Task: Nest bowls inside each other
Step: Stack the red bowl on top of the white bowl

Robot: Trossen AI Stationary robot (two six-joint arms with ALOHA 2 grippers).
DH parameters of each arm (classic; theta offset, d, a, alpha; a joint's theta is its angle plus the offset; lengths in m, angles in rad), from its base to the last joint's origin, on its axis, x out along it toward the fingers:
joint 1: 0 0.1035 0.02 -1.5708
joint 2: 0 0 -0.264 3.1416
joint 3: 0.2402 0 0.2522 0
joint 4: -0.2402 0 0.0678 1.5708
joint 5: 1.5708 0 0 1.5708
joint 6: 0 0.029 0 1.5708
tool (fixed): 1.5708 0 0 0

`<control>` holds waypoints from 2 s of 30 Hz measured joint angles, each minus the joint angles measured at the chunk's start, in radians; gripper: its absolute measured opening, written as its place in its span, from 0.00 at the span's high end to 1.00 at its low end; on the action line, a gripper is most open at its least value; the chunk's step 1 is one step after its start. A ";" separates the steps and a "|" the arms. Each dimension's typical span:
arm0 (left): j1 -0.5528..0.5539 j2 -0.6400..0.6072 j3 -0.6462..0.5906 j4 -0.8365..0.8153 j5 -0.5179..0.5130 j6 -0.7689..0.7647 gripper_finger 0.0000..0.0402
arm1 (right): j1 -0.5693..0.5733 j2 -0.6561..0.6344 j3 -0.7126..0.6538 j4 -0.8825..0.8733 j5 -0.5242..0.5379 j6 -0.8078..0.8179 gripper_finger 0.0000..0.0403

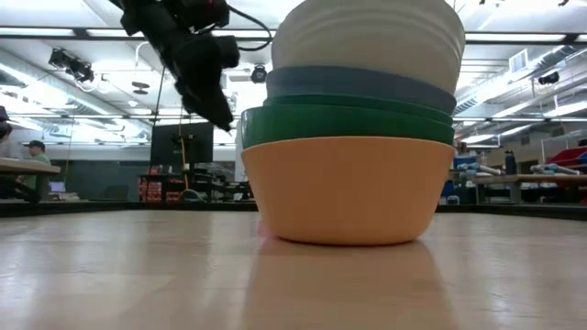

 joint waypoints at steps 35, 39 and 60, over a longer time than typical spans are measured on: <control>-0.259 0.423 0.070 0.176 -0.149 0.484 0.40 | -0.074 -0.388 0.139 -0.169 0.444 -0.111 0.52; -0.259 0.497 0.106 0.167 -0.152 0.505 0.45 | -0.084 -0.388 0.138 -0.171 0.440 -0.120 0.52; -0.257 0.357 0.307 -0.149 -0.134 0.493 0.99 | -0.127 -0.450 0.138 -0.220 0.474 -0.173 0.52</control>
